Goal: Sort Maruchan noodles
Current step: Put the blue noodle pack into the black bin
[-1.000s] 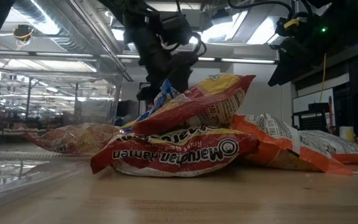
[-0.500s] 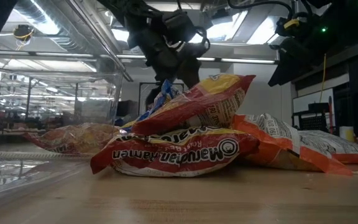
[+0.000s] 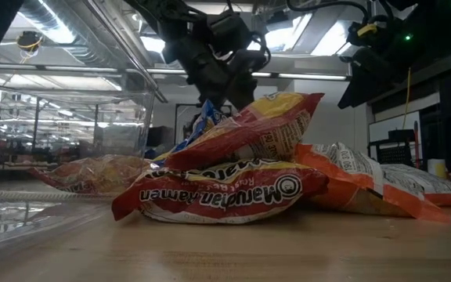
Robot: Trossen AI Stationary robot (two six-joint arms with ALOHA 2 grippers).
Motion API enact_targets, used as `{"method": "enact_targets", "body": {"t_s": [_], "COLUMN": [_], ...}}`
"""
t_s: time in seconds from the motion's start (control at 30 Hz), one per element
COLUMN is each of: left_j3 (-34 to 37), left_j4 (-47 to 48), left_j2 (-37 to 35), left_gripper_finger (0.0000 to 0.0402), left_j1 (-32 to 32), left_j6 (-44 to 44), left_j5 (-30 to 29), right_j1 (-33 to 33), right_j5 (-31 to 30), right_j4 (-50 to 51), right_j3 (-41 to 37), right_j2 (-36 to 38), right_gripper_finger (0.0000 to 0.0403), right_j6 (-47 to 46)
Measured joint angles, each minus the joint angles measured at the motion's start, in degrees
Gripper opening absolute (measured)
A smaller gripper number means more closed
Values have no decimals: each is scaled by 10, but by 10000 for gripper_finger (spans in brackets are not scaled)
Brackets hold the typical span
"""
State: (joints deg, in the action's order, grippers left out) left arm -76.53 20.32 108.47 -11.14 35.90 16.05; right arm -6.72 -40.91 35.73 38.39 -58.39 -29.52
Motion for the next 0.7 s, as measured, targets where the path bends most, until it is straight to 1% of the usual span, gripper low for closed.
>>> {"method": "enact_targets", "body": {"t_s": [0.5, 0.57, 0.7], "left_j3": [0, 0, 0], "left_j4": [-8, -9, -9], "left_j2": [-5, -5, -5], "left_gripper_finger": [20, 8, 11], "left_j1": [-1, -1, -2], "left_j6": [6, 2, 1], "left_j5": [1, 7, 13], "right_j1": [0, 0, 0], "right_j5": [0, 0, 0], "right_j4": [0, 0, 0], "right_j3": [0, 0, 0], "right_j2": [0, 0, 0], "right_gripper_finger": [351, 351, 351], "right_j6": [0, 0, 0]}}
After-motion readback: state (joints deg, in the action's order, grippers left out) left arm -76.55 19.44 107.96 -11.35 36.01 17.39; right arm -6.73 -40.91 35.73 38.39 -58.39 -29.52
